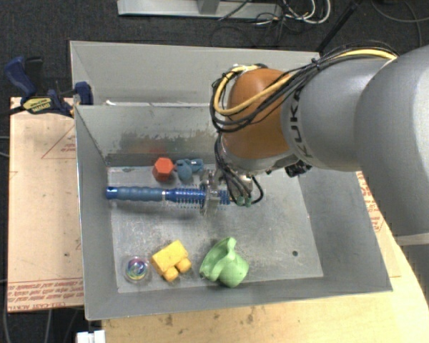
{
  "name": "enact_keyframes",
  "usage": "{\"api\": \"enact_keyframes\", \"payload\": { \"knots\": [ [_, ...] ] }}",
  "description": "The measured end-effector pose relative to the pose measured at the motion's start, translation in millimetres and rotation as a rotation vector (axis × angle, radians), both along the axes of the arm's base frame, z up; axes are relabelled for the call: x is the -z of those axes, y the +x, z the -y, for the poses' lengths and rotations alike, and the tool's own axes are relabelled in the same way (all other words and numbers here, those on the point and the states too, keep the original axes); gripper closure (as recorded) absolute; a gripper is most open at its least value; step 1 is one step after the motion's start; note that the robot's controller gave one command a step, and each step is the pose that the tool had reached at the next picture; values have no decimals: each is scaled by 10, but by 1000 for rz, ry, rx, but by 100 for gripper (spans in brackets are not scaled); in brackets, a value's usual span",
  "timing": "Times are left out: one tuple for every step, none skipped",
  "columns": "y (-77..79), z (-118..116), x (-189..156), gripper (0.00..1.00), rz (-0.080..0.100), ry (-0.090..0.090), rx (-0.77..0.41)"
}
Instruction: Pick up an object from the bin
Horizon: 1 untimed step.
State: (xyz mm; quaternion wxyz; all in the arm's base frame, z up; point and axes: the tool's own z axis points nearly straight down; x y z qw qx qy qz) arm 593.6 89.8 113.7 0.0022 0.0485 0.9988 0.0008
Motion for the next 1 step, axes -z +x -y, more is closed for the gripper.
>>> {"api": "enact_keyframes", "payload": {
  "knots": [
    [13, -4, -444, 100, 1, 0, 0]
  ]
}}
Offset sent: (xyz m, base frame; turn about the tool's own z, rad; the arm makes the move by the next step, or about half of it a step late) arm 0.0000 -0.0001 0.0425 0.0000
